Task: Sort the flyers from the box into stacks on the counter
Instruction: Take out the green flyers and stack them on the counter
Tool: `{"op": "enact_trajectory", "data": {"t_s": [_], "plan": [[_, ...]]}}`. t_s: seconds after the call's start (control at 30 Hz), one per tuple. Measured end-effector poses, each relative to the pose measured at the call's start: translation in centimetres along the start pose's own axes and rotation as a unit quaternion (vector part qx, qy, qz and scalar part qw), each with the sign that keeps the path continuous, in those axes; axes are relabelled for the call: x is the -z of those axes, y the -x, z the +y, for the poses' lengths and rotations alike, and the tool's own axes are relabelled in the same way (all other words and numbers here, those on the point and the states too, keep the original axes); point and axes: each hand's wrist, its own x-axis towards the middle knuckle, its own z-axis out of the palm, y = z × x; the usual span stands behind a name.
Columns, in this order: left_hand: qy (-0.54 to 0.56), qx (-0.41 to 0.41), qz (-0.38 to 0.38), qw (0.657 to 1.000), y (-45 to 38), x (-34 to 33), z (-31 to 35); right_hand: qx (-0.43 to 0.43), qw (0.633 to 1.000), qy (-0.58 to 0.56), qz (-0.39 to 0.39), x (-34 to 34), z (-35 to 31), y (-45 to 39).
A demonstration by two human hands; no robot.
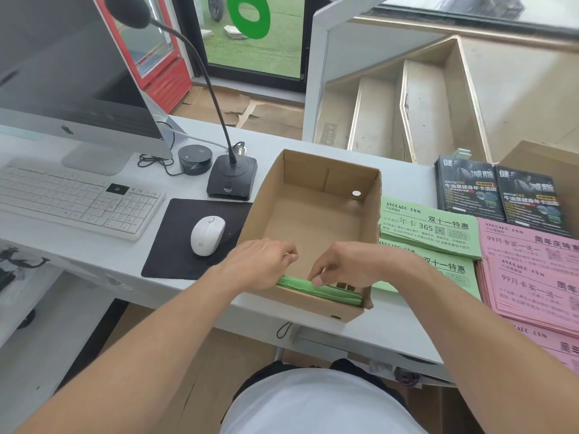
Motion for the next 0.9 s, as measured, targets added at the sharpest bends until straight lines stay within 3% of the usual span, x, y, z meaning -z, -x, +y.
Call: {"op": "enact_trajectory", "data": {"t_s": [0.1, 0.3, 0.37, 0.47, 0.57, 0.63, 0.77, 0.9], "plan": [[0.003, 0.003, 0.004, 1.0, 0.0, -0.1, 0.0, -0.007, 1.0, 0.017, 0.006, -0.1, -0.7, 0.1], [0.062, -0.003, 0.063, 0.996, 0.6, -0.1, 0.1, -0.047, 0.982, 0.167, 0.069, -1.6, -1.0, -0.3], [0.086, -0.015, 0.083, 0.993, 1.2, 0.3, 0.0, -0.043, 0.97, 0.199, 0.136, -1.9, -0.9, 0.1], [0.118, -0.011, 0.127, 0.985, 2.4, 2.0, -0.6, -0.024, 0.93, 0.206, 0.304, -1.7, -0.5, 1.8], [0.221, -0.029, 0.157, 0.962, 4.0, 4.5, -0.8, -0.018, 0.902, 0.124, 0.412, -0.4, 0.2, 4.7], [0.315, -0.078, 0.166, 0.931, 4.7, 5.7, -0.4, -0.028, 0.902, 0.021, 0.431, 0.7, 0.9, 6.9], [0.443, -0.173, 0.124, 0.871, 4.2, 6.2, 1.4, -0.005, 0.9, -0.188, 0.394, 2.2, 3.0, 10.4], [0.6, -0.205, -0.021, 0.773, 2.5, 5.4, 4.5, -0.025, 0.896, -0.288, 0.337, 2.6, 6.0, 13.2]]}}
